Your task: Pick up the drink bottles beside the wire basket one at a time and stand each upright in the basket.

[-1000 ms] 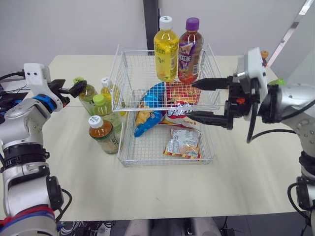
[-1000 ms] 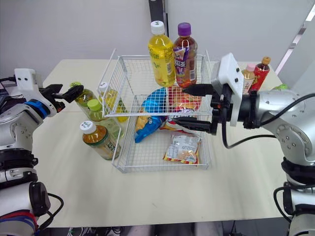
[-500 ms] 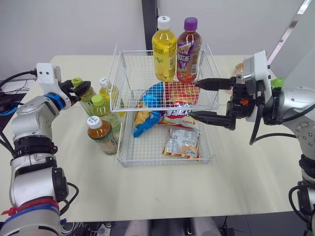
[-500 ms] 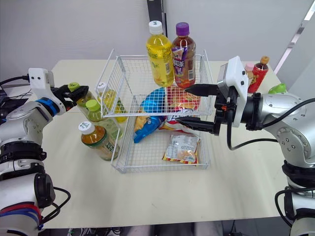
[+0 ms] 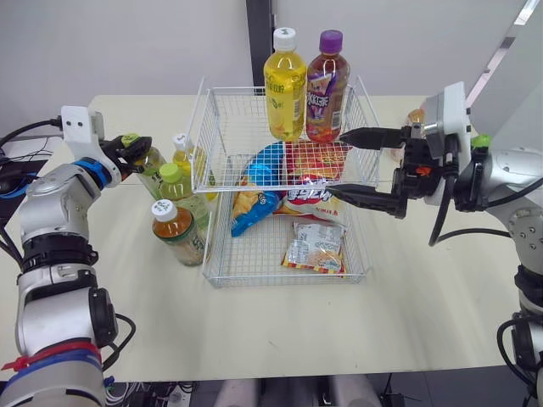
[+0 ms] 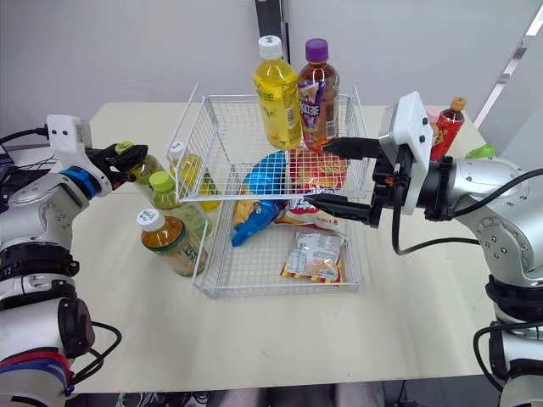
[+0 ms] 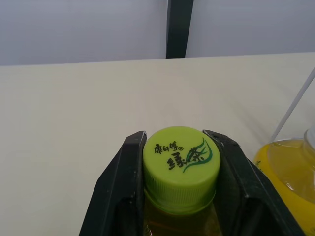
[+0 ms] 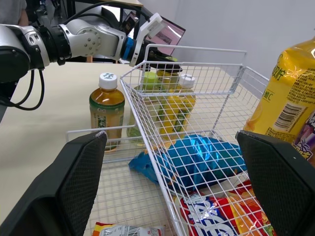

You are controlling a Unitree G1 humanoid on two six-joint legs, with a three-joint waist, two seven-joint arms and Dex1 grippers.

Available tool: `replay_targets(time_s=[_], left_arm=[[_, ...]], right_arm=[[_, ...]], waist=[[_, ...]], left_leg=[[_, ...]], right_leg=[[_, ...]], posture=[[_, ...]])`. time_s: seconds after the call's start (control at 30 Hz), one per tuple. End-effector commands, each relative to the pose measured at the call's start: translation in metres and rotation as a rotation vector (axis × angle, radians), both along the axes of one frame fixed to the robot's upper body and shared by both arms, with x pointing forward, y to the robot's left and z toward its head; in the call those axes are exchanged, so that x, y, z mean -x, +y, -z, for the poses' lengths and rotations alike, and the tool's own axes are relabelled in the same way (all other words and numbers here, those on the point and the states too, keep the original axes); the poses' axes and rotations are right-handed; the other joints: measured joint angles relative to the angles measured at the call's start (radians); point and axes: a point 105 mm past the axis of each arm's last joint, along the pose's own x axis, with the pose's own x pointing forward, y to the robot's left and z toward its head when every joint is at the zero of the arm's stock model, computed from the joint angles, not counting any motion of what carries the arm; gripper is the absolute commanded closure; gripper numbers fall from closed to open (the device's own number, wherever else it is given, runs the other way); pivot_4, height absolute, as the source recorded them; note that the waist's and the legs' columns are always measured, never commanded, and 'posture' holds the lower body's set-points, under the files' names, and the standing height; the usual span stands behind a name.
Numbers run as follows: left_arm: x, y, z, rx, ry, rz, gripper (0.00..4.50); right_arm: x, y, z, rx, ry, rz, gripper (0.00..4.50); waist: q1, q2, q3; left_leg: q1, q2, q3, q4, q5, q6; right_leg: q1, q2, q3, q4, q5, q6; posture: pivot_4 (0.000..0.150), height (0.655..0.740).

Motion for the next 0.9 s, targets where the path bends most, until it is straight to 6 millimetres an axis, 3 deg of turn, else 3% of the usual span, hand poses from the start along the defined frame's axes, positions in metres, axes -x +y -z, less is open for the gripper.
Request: replay_targets(time_s=[0.03,0.17,0.37,0.67,0.9], left_arm=[[0.010,0.006,-0.032,-0.019,-0.092,0.001,3.14],[0.024,0.013,-0.051,-0.067,-0.107,0.001,3.14],[0.050,0.016,-0.103,-0.135,-0.144,0.045,3.14],[0.071,0.002,-0.151,-0.185,-0.138,0.140,3.14],[0.079,-0.014,-0.181,-0.190,-0.159,0.214,3.14]], right_arm=[[0.003,-0.003,-0.029,-0.043,-0.082,0.003,0.00],[0.005,-0.007,-0.032,-0.045,-0.096,0.000,0.00],[0.005,-0.018,-0.029,-0.035,-0.109,0.011,0.00],[0.006,-0.024,-0.037,-0.103,-0.197,-0.033,0.00],[0.006,-0.030,-0.031,-0.108,-0.190,-0.064,0.00]], waist=[[0.000,0.000,0.000],[-0.002,0.000,0.000],[-0.002,-0.001,0.000],[-0.001,-0.001,0.000],[-0.004,-0.001,0.001]], left_leg=[[0.000,0.000,0.000,0.000,0.000,0.000],[-0.001,0.002,-0.001,0.000,0.000,0.000],[-0.003,0.001,-0.001,0.000,0.000,0.000],[-0.003,0.001,0.000,0.000,0.000,0.000],[-0.003,0.001,0.000,0.000,0.000,0.000]], right_leg=[[0.000,0.000,0.000,0.000,0.000,0.000],[0.000,0.001,-0.001,-0.001,0.000,0.000],[-0.003,0.001,-0.001,-0.001,0.000,0.000],[-0.002,0.001,-0.001,-0.001,0.000,0.000],[-0.002,0.002,-0.002,0.000,0.000,0.000]], posture=[[0.150,0.7400],[0.150,0.7400],[0.150,0.7400],[0.150,0.7400],[0.150,0.7400]])
